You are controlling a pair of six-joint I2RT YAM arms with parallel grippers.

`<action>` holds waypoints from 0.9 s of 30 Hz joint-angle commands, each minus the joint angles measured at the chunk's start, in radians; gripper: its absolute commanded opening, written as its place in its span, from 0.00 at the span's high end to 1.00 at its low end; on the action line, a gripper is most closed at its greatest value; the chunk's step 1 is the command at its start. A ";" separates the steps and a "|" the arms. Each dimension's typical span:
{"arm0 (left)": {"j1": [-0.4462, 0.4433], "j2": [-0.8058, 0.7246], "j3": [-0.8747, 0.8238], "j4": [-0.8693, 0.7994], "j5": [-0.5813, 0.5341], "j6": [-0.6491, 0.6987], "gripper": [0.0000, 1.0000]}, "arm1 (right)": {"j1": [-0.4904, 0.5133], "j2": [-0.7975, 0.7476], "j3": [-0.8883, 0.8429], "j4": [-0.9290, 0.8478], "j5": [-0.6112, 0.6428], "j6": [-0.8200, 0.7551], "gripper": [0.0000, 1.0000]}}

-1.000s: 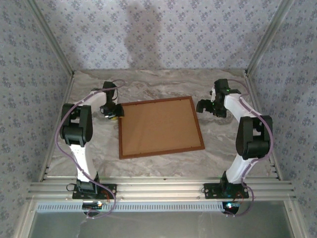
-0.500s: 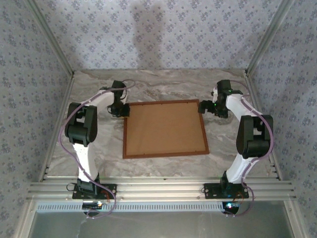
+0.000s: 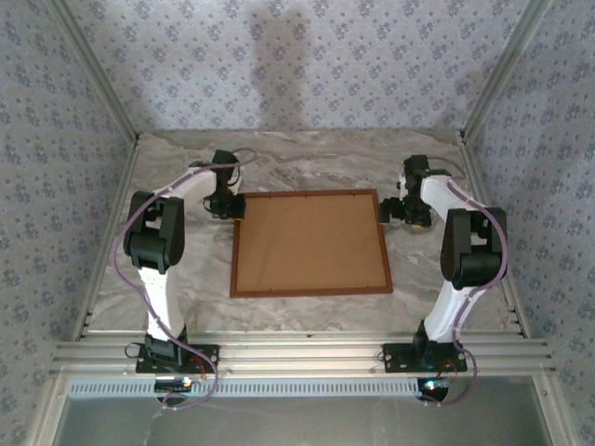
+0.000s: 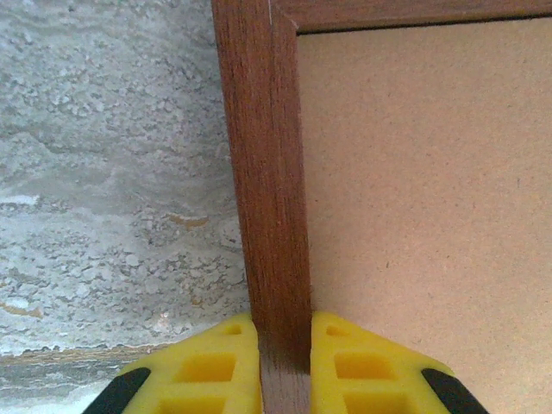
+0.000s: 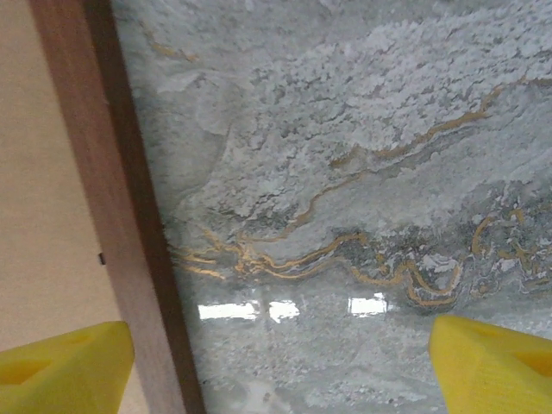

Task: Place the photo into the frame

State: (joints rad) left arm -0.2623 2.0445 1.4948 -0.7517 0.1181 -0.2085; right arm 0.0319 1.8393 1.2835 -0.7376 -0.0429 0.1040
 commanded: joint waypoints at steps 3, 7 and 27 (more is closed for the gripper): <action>-0.008 0.020 0.015 -0.044 -0.014 0.011 0.84 | 0.035 0.066 0.080 -0.038 0.057 -0.033 0.08; -0.008 0.018 0.013 -0.043 -0.015 0.005 0.84 | 0.055 0.101 0.117 -0.050 0.062 -0.033 0.08; -0.008 0.019 0.012 -0.051 -0.018 -0.003 0.84 | 0.065 0.125 0.126 -0.041 0.098 -0.036 0.06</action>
State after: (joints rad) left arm -0.2623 2.0449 1.4956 -0.7532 0.1154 -0.2188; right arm 0.0971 1.9476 1.3922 -0.7628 0.0494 0.0845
